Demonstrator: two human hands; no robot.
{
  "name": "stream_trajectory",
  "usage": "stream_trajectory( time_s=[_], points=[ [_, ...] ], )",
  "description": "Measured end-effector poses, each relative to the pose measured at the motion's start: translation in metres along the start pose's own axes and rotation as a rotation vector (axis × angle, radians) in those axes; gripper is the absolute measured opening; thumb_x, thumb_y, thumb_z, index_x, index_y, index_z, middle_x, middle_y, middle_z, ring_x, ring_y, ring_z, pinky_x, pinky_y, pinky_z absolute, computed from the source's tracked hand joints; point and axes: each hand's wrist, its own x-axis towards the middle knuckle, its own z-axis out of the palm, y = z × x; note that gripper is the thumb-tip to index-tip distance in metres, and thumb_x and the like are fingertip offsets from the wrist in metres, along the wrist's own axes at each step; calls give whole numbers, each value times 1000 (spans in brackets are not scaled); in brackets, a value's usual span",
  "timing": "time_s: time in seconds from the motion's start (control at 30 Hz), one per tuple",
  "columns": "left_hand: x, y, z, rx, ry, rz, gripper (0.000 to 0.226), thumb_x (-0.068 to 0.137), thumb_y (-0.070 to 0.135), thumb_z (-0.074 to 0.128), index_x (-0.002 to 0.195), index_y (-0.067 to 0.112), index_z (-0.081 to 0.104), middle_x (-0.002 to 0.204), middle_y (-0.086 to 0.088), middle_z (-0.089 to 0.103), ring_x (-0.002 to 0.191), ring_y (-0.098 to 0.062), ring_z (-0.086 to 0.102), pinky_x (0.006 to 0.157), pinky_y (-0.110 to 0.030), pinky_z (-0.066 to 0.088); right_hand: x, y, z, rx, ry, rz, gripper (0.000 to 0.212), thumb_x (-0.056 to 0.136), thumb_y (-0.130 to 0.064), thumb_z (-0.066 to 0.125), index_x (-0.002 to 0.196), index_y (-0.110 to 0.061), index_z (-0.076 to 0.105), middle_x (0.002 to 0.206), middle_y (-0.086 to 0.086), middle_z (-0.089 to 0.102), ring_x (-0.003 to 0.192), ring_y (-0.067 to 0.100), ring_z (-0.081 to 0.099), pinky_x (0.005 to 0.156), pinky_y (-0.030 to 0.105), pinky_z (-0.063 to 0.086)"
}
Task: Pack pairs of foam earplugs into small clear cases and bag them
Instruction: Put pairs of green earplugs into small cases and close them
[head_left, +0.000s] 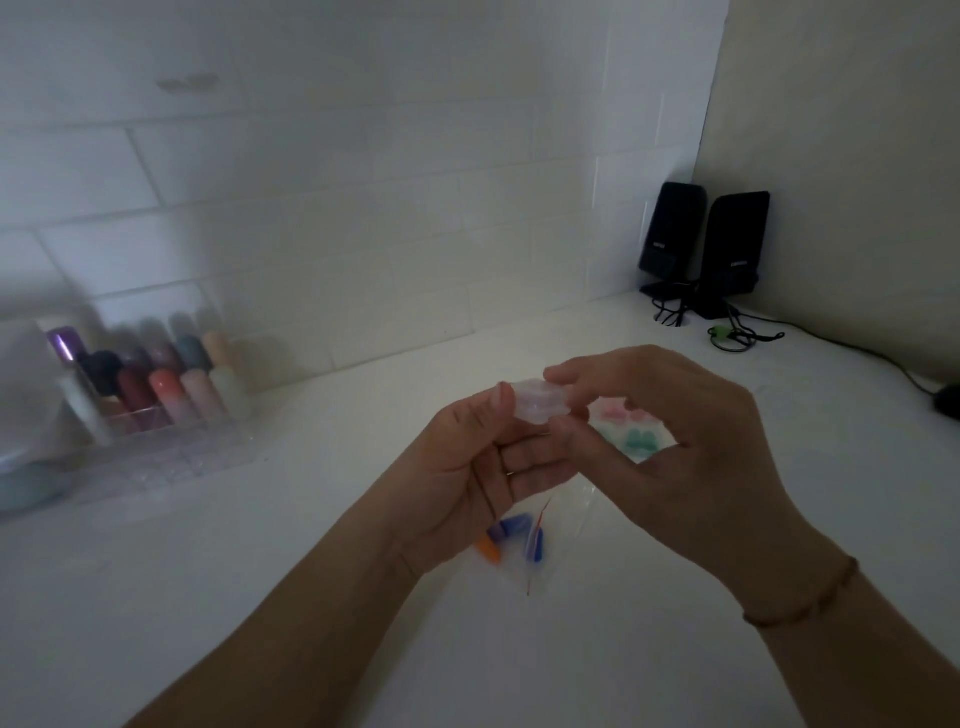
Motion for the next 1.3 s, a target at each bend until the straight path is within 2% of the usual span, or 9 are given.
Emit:
stream_trajectory(
  time_s=[0.23, 0.47, 0.6, 0.83, 0.93, 1.07, 1.13, 1.2, 1.3],
  points=[
    [0, 0, 2, 51, 14, 13, 63, 60, 49, 86, 104, 6, 74, 104, -15, 73, 95, -23, 72, 82, -31, 57, 1, -2, -2, -98, -24, 6, 22, 84, -29, 63, 96, -14, 74, 86, -3, 74, 70, 13, 69, 62, 33, 57],
    [1, -2, 0, 31, 38, -12, 67, 53, 50, 89, 102, 5, 75, 101, -16, 74, 91, -22, 73, 77, -30, 58, 0, -4, 1, -107, -43, 46, 18, 80, -26, 63, 90, -16, 74, 85, -6, 75, 67, 7, 64, 67, 15, 52],
    [1, 0, -2, 4, 49, -14, 70, 47, 48, 93, 99, 4, 75, 97, -16, 74, 86, -21, 74, 75, -30, 59, 1, -6, 5, -75, -32, 93, 19, 80, -29, 61, 88, -17, 75, 82, -5, 75, 65, 7, 65, 67, 11, 51],
    [3, 0, -4, 10, 68, 16, 66, 43, 45, 95, 92, 5, 77, 91, -15, 75, 81, -21, 74, 71, -30, 59, 1, -7, 8, -37, -4, 127, 20, 78, -29, 62, 86, -17, 76, 77, -5, 74, 65, 9, 69, 64, 24, 54],
    [3, 1, -6, 24, 59, 12, 67, 43, 45, 95, 93, 4, 76, 92, -15, 74, 82, -21, 74, 71, -30, 59, 1, -7, 8, 5, 14, 160, 13, 77, -25, 68, 85, -19, 76, 77, -5, 74, 66, 10, 70, 63, 31, 58],
    [2, 5, -7, 69, 17, -9, 67, 44, 49, 93, 93, 6, 77, 92, -12, 75, 81, -19, 74, 73, -30, 59, 1, -9, 6, 50, 25, 148, 11, 79, -30, 65, 83, -22, 72, 84, -7, 75, 72, 11, 70, 63, 34, 57],
    [-1, 6, -7, 107, -22, -22, 67, 44, 47, 94, 94, 7, 77, 90, -13, 74, 78, -20, 73, 71, -28, 59, 3, -13, 6, 89, 42, 202, 11, 82, -33, 63, 84, -25, 70, 83, -12, 73, 72, 5, 68, 63, 23, 54],
    [-3, 6, -6, 144, -112, -61, 59, 50, 41, 94, 94, 6, 76, 87, -12, 73, 74, -20, 72, 67, -27, 59, 3, -16, 7, 151, 54, 274, 11, 83, -34, 62, 85, -27, 70, 82, -13, 72, 72, 1, 66, 62, 15, 50],
    [-6, 3, -6, 207, -264, -121, 47, 65, 33, 87, 100, 5, 72, 93, -11, 72, 83, -20, 71, 76, -29, 57, 2, -17, 10, 152, -26, 303, 12, 86, -34, 63, 85, -24, 70, 79, -12, 71, 70, 3, 66, 59, 17, 50]
  ],
)
